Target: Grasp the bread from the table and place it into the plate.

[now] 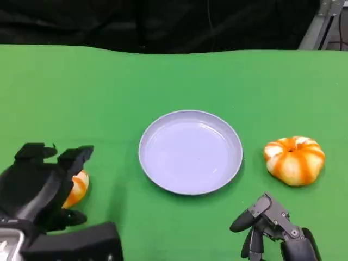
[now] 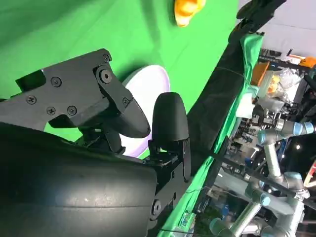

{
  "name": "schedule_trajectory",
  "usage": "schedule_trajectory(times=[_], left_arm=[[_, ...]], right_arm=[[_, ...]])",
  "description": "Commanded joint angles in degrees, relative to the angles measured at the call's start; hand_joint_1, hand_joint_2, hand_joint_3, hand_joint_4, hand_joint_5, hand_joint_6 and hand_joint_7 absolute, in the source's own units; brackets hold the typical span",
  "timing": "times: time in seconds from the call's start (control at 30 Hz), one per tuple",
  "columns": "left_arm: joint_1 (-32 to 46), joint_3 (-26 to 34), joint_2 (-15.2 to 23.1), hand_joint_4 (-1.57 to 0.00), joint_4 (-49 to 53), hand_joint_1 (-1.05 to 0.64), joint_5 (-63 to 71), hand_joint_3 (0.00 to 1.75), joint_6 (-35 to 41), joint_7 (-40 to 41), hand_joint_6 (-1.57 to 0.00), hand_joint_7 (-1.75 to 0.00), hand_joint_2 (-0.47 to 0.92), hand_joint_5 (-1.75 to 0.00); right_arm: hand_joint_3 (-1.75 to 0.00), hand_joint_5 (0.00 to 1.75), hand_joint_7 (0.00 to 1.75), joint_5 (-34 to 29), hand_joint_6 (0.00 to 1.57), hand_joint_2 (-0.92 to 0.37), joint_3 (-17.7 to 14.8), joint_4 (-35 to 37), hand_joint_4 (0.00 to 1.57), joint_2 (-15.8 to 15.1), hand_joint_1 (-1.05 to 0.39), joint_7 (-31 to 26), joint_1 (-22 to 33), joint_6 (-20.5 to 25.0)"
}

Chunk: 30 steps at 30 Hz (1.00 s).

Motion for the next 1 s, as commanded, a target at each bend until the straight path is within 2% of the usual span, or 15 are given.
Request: schedule_trajectory(times=[0.03,0.23,0.37,0.57,0.63,0.67,0.7,0.73,0.77,0.8,0.83,0.9,0.97,1.0], left_arm=[[-5.83,-3.48,1.43,0.0,8.11,-0.61,2.88,0.0,4.75,-3.5,-0.3,-0.02,0.84,-0.57],[-12.98,-7.72,2.29,0.0,21.33,-0.59,2.63,0.01,8.68,-5.63,-0.26,0.0,0.87,-0.49],[-17.92,-10.45,2.21,-0.02,32.96,-0.58,0.85,0.01,9.17,-3.9,-0.27,-0.01,0.87,-0.5],[-21.67,-13.8,2.18,-0.05,42.32,-0.54,-1.96,0.01,9.63,-1.32,-0.29,-0.01,0.9,-0.51],[-21.57,-13.39,2.02,-0.32,43.99,-0.44,-4.58,0.06,7.67,2.37,-0.56,-0.09,0.92,-0.56],[-20.75,-12.45,1.91,-0.49,44.47,-0.4,-6.33,0.07,4.79,7.99,-0.72,-0.14,0.92,-0.6],[-20.03,-11.75,1.89,-0.71,44.96,-0.33,-7.69,0.06,1.98,13.77,-0.93,-0.27,0.88,-1.02],[-19.5,-11.27,1.88,-0.84,45.82,-0.29,-8.63,0.04,-1.03,20.19,-0.94,-0.72,0.88,-1.45],[-19.33,-11.17,1.93,-0.93,46.73,-0.26,-9.24,0.04,-3.05,24.54,-0.88,-1.12,0.88,-1.59],[-19.02,-11.08,2.03,-0.99,46.93,-0.23,-9.72,0.05,-5.09,28.8,-0.82,-1.42,0.88,-1.68],[-18.89,-11.17,2.2,-1.0,47.21,-0.21,-10.09,0.05,-6.75,32.13,-0.78,-1.58,0.87,-1.71],[-18.73,-11.57,2.64,-0.99,47.51,-0.16,-10.0,0.05,-10.13,39.54,-0.77,-1.71,0.85,-1.74],[-18.67,-11.85,3.0,-1.0,47.82,-0.13,-10.07,0.06,-14.32,46.86,-0.79,-1.74,0.85,-1.74],[-18.69,-11.9,3.06,-1.01,48.0,-0.13,-10.25,0.65,-15.83,49.31,-0.81,-1.74,0.58,-1.75]], right_arm=[[-1.4,1.75,1.75,0.03,0.4,-0.72,-0.13,-0.2,0.78,-0.15,-0.12,-0.59,0.14,0.08],[-1.41,1.75,1.75,0.83,0.4,-0.72,0.16,-0.71,0.78,-0.12,-0.12,-0.14,0.63,0.39],[-1.41,1.75,1.75,0.99,0.4,-0.72,0.21,-0.67,0.79,-0.33,-0.12,-0.06,0.68,0.04],[-1.4,1.75,1.75,0.83,0.39,-0.72,0.12,-0.81,0.78,-0.59,-0.12,0.16,0.65,0.14],[-1.4,1.75,1.75,0.95,0.39,-0.73,0.09,-0.98,0.77,-0.59,-0.12,0.31,0.73,0.32],[-1.4,1.75,1.75,1.1,0.39,-0.73,0.05,-0.85,0.77,-0.62,-0.12,0.32,0.68,0.06],[-1.4,1.75,1.75,1.33,0.39,-0.73,0.01,-0.63,0.77,-0.68,-0.11,0.36,0.6,-0.31],[-1.4,1.75,1.75,1.42,0.39,-0.73,-0.01,-0.46,0.77,-0.7,-0.11,0.35,0.55,-0.51],[-1.4,1.75,1.75,1.47,0.39,-0.73,-0.01,-0.36,0.77,-0.7,-0.11,0.34,0.53,-0.62],[-1.4,1.75,1.75,1.38,0.39,-0.73,0.01,-0.43,0.77,-0.68,-0.11,0.36,0.57,-0.42],[-1.4,1.75,1.75,1.26,0.39,-0.73,0.02,-0.51,0.77,-0.65,-0.11,0.36,0.59,-0.22],[-1.4,1.75,1.75,1.51,0.39,-0.72,0.12,-0.55,0.77,-0.6,-0.12,0.58,0.6,-0.01],[-1.4,1.75,1.75,1.54,0.39,-0.73,0.14,-0.54,0.78,-0.48,-0.12,0.57,0.63,0.01],[-1.4,1.75,1.75,1.47,0.39,-0.73,0.13,-0.56,0.77,-0.43,-0.12,0.53,0.65,0.01]])
